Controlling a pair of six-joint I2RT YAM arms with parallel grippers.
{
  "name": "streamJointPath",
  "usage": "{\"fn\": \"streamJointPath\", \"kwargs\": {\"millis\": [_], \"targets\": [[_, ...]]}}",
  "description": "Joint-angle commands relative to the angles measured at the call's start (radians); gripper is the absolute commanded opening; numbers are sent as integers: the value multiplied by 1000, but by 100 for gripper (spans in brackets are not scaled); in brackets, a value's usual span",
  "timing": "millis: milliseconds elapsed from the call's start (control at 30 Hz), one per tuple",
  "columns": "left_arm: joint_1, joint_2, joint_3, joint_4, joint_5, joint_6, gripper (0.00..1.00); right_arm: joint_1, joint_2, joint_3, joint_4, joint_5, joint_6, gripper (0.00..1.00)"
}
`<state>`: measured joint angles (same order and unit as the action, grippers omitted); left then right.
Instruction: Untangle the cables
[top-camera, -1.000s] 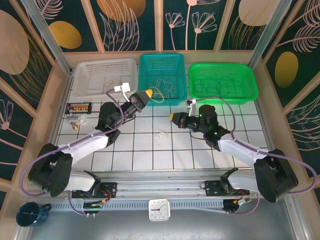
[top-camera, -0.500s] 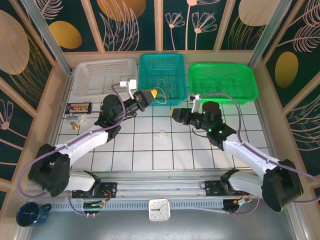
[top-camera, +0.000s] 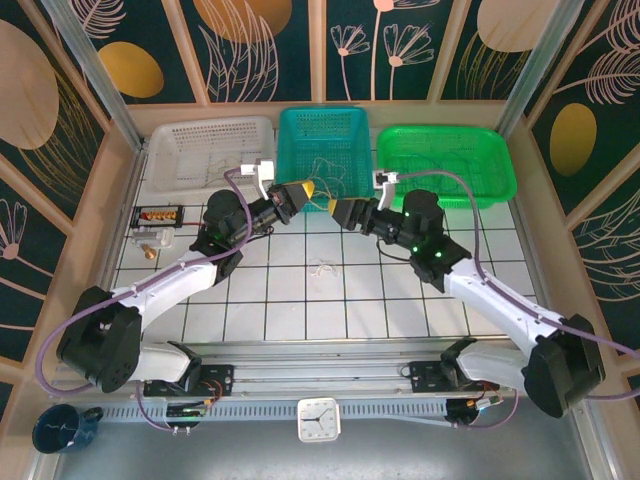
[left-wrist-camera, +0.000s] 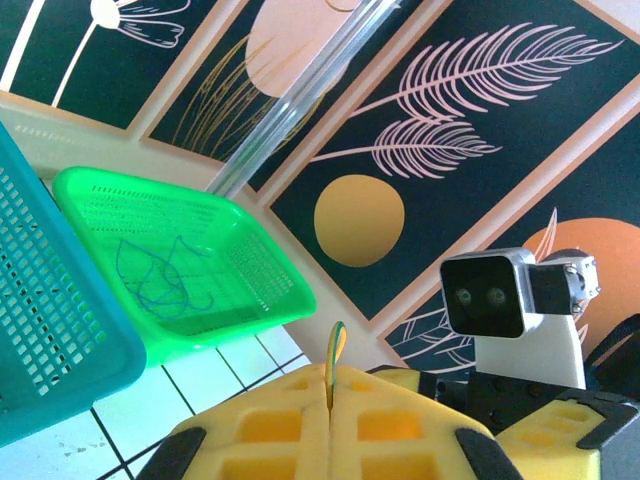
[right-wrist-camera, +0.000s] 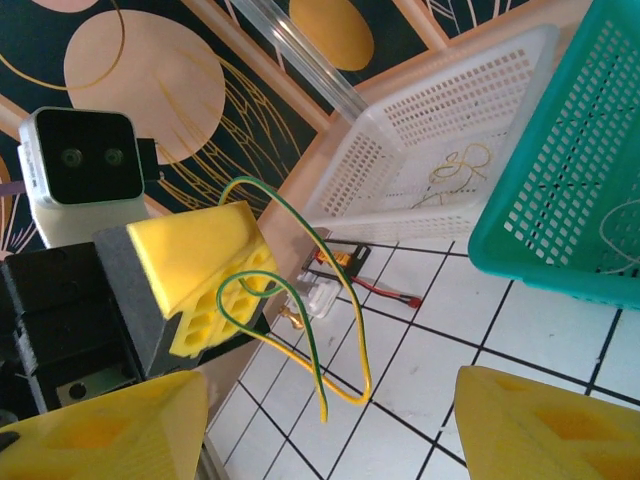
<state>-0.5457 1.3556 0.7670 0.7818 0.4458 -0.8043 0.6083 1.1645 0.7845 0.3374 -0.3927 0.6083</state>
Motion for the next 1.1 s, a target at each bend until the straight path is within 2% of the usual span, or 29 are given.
{"fn": "streamJointPath", "kwargs": {"millis": [0, 167, 400, 733, 867, 1000, 1067], "targets": [[2, 5, -10, 49, 18, -4, 0, 28, 44, 48, 63, 20, 7, 66], [0, 3, -13, 73, 20, -26, 0, 44, 107, 52, 96, 84, 14, 66], [0, -2, -21, 115, 25, -72, 0, 42, 212, 36, 177, 282, 75, 61], [0, -29, -17, 176, 17, -144, 0, 24, 290, -30, 268, 397, 133, 35], [1, -41, 3, 189, 17, -163, 0, 15, 310, -50, 278, 398, 137, 29], [0, -51, 26, 187, 20, -169, 0, 9, 328, -71, 294, 397, 141, 17], [0, -55, 32, 185, 19, -169, 0, 6, 330, -77, 295, 394, 142, 15]]}}
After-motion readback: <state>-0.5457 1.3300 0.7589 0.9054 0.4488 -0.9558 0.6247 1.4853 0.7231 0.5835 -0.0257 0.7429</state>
